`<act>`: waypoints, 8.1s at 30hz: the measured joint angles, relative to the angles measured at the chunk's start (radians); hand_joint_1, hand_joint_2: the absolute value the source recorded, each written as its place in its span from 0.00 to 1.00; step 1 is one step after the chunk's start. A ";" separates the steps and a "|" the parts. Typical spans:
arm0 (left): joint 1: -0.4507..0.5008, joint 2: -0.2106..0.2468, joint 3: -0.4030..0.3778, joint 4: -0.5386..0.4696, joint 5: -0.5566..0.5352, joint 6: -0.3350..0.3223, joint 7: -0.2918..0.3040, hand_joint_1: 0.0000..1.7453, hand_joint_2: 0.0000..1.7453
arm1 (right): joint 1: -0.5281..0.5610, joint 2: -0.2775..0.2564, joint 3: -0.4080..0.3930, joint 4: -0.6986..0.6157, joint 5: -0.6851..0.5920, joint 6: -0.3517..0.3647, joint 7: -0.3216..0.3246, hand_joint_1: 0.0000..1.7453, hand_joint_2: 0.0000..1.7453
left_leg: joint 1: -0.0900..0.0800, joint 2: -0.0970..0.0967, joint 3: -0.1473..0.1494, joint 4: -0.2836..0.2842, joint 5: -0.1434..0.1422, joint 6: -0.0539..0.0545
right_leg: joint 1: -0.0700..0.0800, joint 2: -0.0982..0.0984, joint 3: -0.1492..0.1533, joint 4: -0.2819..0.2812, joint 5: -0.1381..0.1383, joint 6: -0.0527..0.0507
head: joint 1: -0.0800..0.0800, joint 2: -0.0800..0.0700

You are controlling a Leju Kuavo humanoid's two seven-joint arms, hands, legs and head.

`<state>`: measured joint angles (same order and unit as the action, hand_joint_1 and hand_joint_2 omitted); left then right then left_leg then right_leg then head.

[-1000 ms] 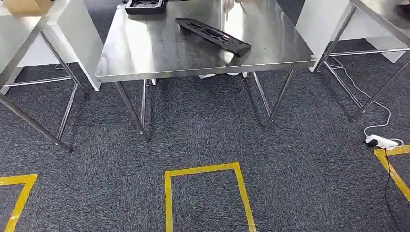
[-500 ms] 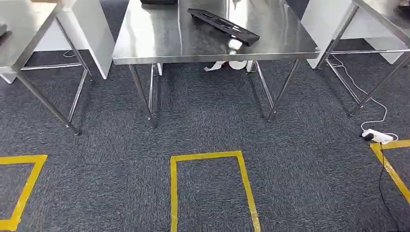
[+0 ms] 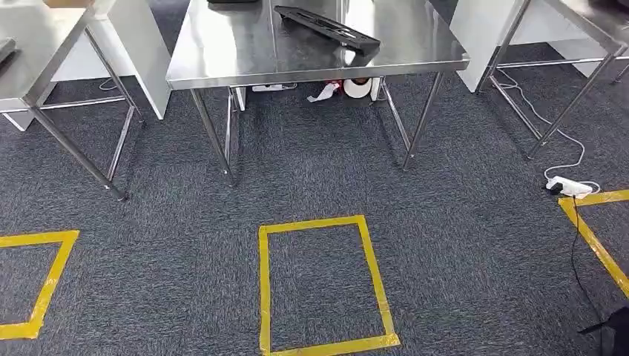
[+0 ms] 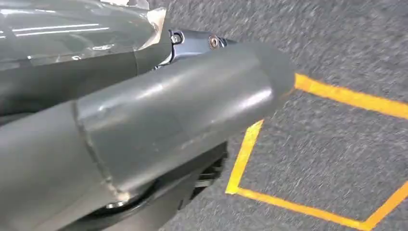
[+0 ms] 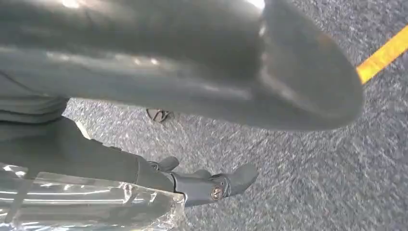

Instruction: Take the parts from the cabinet and place them on the table.

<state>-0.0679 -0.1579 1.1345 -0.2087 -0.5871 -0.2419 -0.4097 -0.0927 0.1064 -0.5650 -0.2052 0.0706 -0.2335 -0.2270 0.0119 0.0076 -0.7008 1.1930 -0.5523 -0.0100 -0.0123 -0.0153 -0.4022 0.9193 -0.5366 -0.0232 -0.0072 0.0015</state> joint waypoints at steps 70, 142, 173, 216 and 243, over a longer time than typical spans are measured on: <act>-0.013 -0.038 -0.016 0.002 -0.094 0.161 -0.043 0.00 0.00 | -0.016 0.061 -0.043 0.002 0.039 0.106 -0.193 0.00 0.00 | -0.007 0.112 0.190 -0.209 0.060 0.030 | -0.006 -0.037 -0.126 0.073 0.043 0.067 | 0.012 0.000; -0.013 -0.029 -0.026 0.007 -0.086 0.032 0.023 0.00 0.00 | 0.000 0.066 0.090 0.005 0.134 0.111 -0.095 0.00 0.00 | 0.007 -0.034 0.130 -0.095 0.046 0.020 | -0.004 0.091 -0.139 0.064 0.084 0.026 | 0.003 0.000; -0.016 -0.030 -0.025 0.007 -0.085 0.005 0.022 0.00 0.00 | -0.001 0.058 0.072 0.005 0.129 0.109 -0.079 0.00 0.00 | 0.027 -0.046 0.146 -0.131 0.061 0.006 | -0.009 0.100 -0.136 0.073 0.075 0.035 | 0.000 0.000; -0.017 -0.025 -0.008 0.009 -0.072 0.015 0.022 0.00 0.00 | -0.013 0.072 0.070 0.006 0.145 0.118 -0.064 0.00 0.00 | 0.002 0.057 0.135 -0.171 0.074 0.061 | 0.001 0.025 -0.312 0.375 -0.041 0.069 | 0.014 0.000; -0.019 -0.018 -0.010 0.010 -0.094 0.011 0.019 0.00 0.00 | -0.017 0.069 0.069 0.006 0.135 0.118 -0.079 0.00 0.00 | 0.011 -0.008 0.133 -0.188 0.094 0.051 | 0.001 0.033 -0.257 0.264 -0.019 0.053 | 0.014 0.000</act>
<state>-0.0870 -0.1759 1.1242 -0.1991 -0.6809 -0.2308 -0.3910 -0.1093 0.1755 -0.4955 -0.1995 0.2056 -0.1152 -0.3059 0.0230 -0.0002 -0.5680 1.0053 -0.4585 0.0408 -0.0116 0.0178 -0.6595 1.1828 -0.5557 0.0294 0.0069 0.0015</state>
